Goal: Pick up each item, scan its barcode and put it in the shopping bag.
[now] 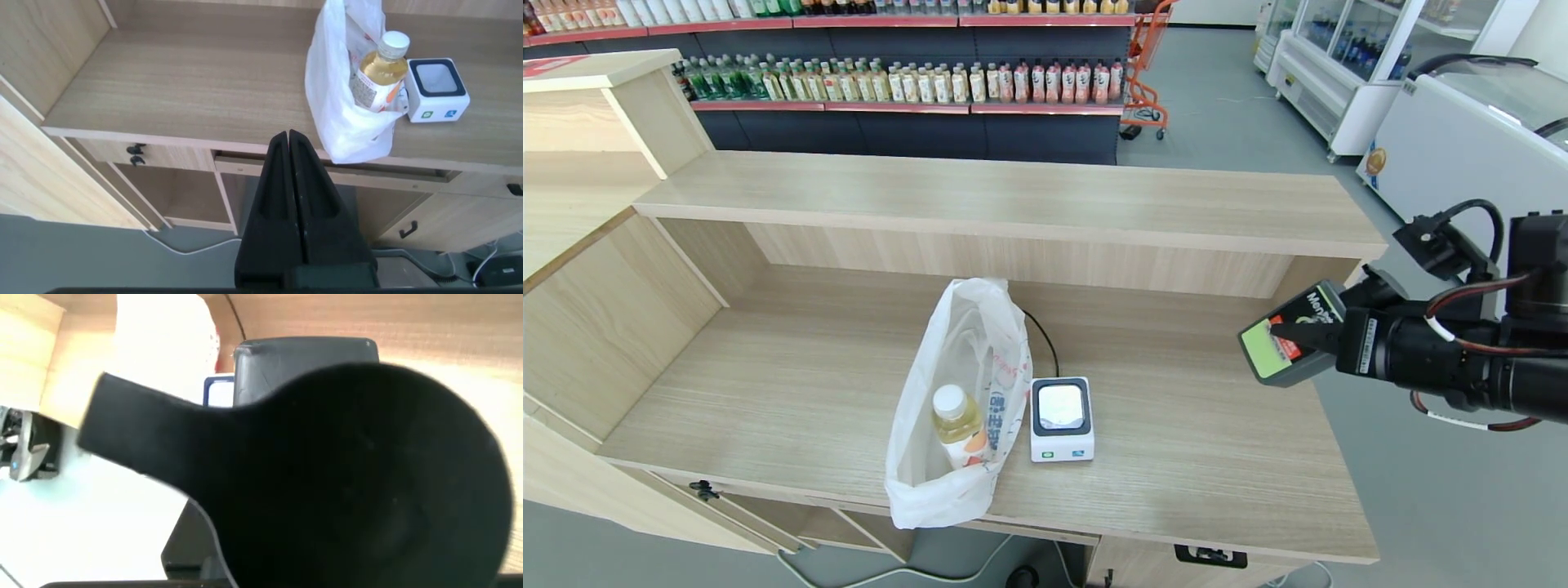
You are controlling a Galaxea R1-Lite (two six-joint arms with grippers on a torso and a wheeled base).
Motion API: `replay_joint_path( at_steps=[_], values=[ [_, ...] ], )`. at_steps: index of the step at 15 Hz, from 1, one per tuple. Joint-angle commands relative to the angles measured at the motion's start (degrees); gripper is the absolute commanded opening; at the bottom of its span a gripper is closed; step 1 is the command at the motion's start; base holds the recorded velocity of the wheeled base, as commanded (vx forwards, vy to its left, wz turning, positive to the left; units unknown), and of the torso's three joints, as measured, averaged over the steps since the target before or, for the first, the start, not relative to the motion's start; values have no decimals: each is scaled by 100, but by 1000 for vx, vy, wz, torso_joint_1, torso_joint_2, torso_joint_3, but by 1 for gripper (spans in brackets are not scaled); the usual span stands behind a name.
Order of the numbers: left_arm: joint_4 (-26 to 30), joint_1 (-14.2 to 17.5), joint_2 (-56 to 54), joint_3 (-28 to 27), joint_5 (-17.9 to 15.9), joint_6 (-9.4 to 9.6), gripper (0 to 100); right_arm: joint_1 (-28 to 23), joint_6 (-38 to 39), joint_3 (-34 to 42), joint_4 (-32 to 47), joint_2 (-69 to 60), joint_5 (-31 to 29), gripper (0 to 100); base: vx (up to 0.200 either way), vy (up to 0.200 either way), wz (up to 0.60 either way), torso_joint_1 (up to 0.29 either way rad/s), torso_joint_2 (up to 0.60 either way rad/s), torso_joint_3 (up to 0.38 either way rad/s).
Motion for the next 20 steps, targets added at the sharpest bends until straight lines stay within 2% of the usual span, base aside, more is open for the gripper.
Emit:
replay_joint_path(
  at_steps=[1, 5, 9, 17, 20],
  values=[
    [0, 0, 6, 1, 5, -1, 0, 91, 3, 8, -3, 155, 3, 0, 0, 0, 0, 0, 0, 0],
    [0, 0, 6, 1, -4, -1, 0, 249, 355, -10, -3, 93, 3, 0, 0, 0, 0, 0, 0, 0],
    [0, 0, -2, 1, -4, 17, 0, 258, 363, 17, -3, 32, 12, 0, 0, 0, 0, 0, 0, 0],
    [0, 0, -2, 1, -4, 17, 0, 310, 601, 175, -21, -12, -32, 0, 0, 200, 0, 3, 2, 1],
    [0, 0, -2, -8, -4, 17, 0, 310, 574, -89, -30, 401, -181, 0, 0, 200, 0, -1, 7, 2]
  ],
)
